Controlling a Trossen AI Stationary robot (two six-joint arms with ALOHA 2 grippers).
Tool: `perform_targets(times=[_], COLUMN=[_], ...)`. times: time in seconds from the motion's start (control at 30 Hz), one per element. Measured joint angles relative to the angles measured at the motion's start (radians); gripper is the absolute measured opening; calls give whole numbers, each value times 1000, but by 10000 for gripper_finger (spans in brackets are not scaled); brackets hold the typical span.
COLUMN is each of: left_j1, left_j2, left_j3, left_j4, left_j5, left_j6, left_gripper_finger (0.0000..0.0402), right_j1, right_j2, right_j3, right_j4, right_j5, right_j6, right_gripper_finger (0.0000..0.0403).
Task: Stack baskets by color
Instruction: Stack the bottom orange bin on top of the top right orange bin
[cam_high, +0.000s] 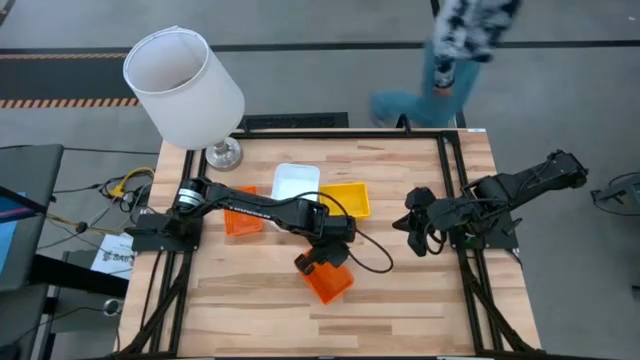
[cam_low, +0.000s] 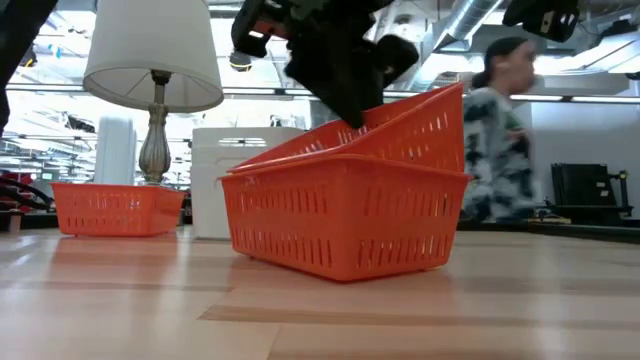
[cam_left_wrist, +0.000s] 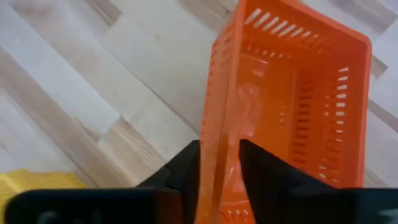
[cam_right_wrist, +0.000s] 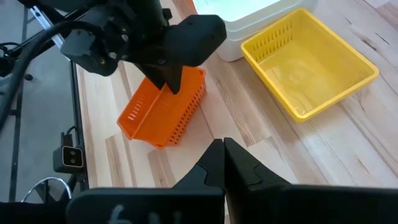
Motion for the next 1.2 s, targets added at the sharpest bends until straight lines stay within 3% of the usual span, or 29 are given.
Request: perform_targets(times=[0.17, 0.37, 0.63, 0.97, 1.2], left_j1=[7, 11, 44, 69, 75], left_j2=[-1, 0, -2, -1, -1], left_j3=[1, 23, 88, 86, 70], left_j4=[-7, -45, -115, -129, -114], left_j5=[-1, 8, 134, 205, 188], left_j6=[-9, -4, -61, -85, -74], left_gripper_finger=[11, 2, 1, 0, 0], right_j1=[0, 0, 0, 0, 0], right_j2=[0, 0, 0, 0, 0], right_j3=[0, 0, 0, 0, 0], right_j4=[-1, -19, -20, -19, -18], right_j5=[0, 0, 0, 0, 0], right_j6=[-3, -1, 0, 1, 2], right_gripper_finger=[12, 12, 12, 12, 12])
